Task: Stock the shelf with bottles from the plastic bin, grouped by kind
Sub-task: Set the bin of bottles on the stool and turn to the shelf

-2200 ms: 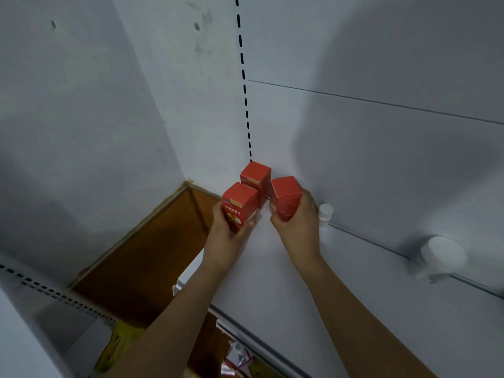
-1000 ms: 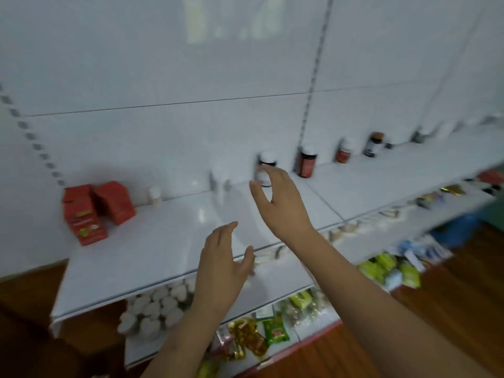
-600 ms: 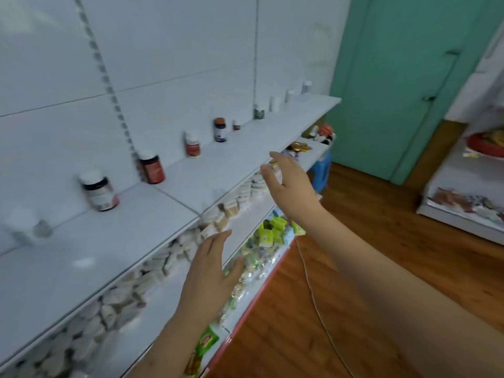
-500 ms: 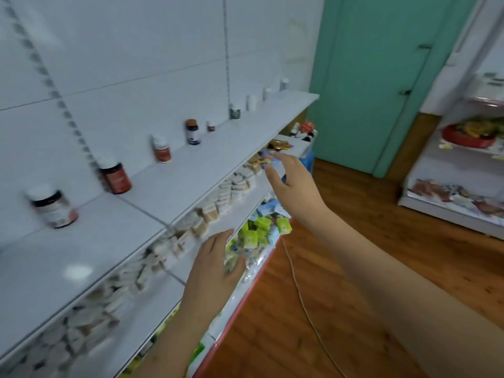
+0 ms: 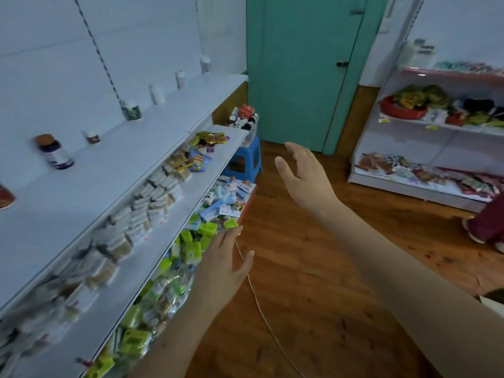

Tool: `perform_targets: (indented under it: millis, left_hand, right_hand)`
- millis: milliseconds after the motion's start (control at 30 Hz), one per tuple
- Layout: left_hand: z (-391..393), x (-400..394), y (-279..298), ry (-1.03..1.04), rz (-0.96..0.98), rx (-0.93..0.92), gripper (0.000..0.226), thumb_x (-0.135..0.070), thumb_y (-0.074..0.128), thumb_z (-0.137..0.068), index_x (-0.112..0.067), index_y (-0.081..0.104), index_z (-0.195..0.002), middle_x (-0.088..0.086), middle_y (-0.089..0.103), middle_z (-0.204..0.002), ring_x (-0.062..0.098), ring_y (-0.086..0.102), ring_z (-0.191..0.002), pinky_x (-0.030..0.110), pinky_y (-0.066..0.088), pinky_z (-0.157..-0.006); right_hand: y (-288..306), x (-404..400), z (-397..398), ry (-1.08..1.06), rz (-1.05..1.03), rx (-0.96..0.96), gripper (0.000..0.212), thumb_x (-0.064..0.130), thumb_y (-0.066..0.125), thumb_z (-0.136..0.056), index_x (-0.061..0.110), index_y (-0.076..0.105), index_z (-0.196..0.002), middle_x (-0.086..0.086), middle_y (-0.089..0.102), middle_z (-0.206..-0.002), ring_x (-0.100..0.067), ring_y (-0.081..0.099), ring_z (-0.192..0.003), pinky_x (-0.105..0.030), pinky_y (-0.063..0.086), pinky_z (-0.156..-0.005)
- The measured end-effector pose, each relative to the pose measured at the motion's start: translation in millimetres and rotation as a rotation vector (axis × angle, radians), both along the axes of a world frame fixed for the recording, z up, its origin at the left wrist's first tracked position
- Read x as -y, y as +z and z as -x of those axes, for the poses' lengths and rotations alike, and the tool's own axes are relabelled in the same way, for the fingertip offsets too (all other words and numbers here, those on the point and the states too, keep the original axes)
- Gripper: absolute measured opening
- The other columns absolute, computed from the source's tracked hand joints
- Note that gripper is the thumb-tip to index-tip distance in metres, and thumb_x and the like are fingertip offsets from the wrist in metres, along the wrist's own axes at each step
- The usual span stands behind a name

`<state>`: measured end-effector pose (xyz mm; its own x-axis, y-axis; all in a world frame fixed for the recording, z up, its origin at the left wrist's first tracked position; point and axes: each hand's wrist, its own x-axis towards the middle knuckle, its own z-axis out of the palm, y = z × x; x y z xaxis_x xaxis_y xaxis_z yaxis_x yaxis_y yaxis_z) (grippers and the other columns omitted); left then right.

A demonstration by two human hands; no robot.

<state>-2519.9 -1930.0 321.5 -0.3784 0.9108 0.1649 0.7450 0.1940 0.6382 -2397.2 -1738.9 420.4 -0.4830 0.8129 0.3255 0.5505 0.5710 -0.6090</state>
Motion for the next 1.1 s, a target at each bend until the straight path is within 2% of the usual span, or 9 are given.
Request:
perform_targets:
  millis: [133,367,533,733,867,967,1100]
  left_hand:
    - [16.3,-61.3,-9.4,-0.030,0.005,0.015,0.056,-0.052,0.049,-0.095,-0.031,0.038,-0.146,-0.012,0.042,-0.143,0.006,0.041,-0.131,0.031,0.044,-0.105]
    - [76.6,-187.3,-25.5,-0.085,0.000,0.094,0.057,-0.053,0.049,-0.094,-0.035,0.034,-0.147,-0.012,0.041,-0.145,0.006,0.039,-0.132,0.035,0.042,-0.108]
    - [134.4,-284.3,-13.1,-0.112,-0.005,0.105,0.059,-0.046,0.053,-0.096,-0.029,0.034,-0.149,-0.008,0.041,-0.146,0.008,0.039,-0.134,0.031,0.040,-0.109]
    - [179.5,-405.7,-2.3,-0.162,0.004,0.100,0.068,-0.062,0.042,-0.087,-0.029,0.036,-0.146,-0.002,0.045,-0.144,0.015,0.044,-0.132,0.044,0.046,-0.104]
    - [191.3,-470.4,-6.3,-0.187,0.011,0.103,0.068,-0.062,0.043,-0.087,-0.029,0.035,-0.146,-0.003,0.048,-0.136,0.012,0.049,-0.124,0.042,0.049,-0.101]
    - [203.5,-529.8,-13.9,-0.175,0.033,0.084,0.065,-0.058,0.047,-0.090,-0.029,0.034,-0.147,-0.004,0.044,-0.142,0.009,0.045,-0.127,0.038,0.044,-0.107]
    - [213.4,-623.1,-21.3,-0.146,0.002,0.071,0.061,-0.049,0.052,-0.095,-0.028,0.033,-0.149,-0.005,0.042,-0.144,0.009,0.042,-0.129,0.036,0.043,-0.107]
  right_hand:
    - [-8.6,-53.5,14.3,-0.031,-0.006,0.007,0.064,0.056,0.037,-0.100,0.017,0.033,-0.151,-0.004,0.040,-0.153,-0.020,0.037,-0.140,-0.037,0.035,-0.112]
    - [-31.0,-159.0,67.7,-0.029,-0.018,0.057,0.064,0.056,0.037,-0.101,0.018,0.029,-0.152,-0.001,0.036,-0.155,-0.018,0.032,-0.142,-0.032,0.030,-0.112]
    - [-8.3,-249.3,110.5,-0.065,-0.019,0.058,0.063,0.054,0.037,-0.101,0.020,0.027,-0.153,0.000,0.034,-0.156,-0.017,0.029,-0.144,-0.031,0.027,-0.112]
    - [8.2,-353.4,134.7,-0.115,-0.070,0.071,0.063,0.055,0.036,-0.101,0.020,0.026,-0.154,0.000,0.033,-0.157,-0.018,0.028,-0.144,-0.030,0.025,-0.111]
    - [3.5,-423.2,144.9,-0.130,-0.055,0.053,0.064,0.055,0.036,-0.101,0.018,0.028,-0.153,-0.001,0.035,-0.156,-0.018,0.029,-0.144,-0.031,0.025,-0.111]
    - [-2.3,-484.6,154.9,-0.118,-0.058,0.032,0.063,0.054,0.037,-0.102,0.018,0.028,-0.153,-0.002,0.036,-0.155,-0.018,0.030,-0.144,-0.035,0.028,-0.114]
    - [-14.3,-579.9,165.3,-0.066,-0.063,0.020,0.062,0.053,0.038,-0.102,0.017,0.029,-0.152,-0.002,0.036,-0.154,-0.018,0.031,-0.143,-0.036,0.029,-0.115]
